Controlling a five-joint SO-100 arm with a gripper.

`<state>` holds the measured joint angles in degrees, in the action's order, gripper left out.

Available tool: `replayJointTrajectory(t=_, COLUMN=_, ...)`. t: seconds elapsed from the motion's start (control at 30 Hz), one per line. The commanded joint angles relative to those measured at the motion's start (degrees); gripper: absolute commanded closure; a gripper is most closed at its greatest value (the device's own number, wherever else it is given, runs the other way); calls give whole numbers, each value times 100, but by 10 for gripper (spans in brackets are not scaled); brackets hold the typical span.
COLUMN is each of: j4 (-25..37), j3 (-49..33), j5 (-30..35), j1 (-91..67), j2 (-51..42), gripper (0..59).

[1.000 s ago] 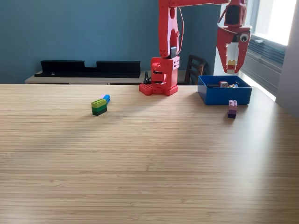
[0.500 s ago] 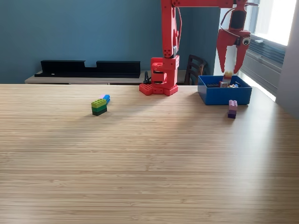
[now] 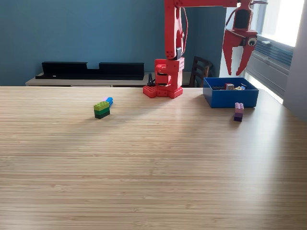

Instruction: Grasp a lego block and put it in the bin.

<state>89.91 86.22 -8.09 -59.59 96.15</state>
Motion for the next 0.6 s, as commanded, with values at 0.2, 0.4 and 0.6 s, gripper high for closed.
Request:
replayJointTrajectory(t=0.2, j4=26, j3=-1230, j5=984, j1=2944, j2=501, gripper=585)
replayJointTrajectory(t=0.4, j4=-176, j3=-1002, j5=923, j1=4412, j2=501, gripper=585)
replayJointTrajectory(t=0.6, j4=-773, j3=-510, j5=809, j1=4966, j2=501, gripper=585)
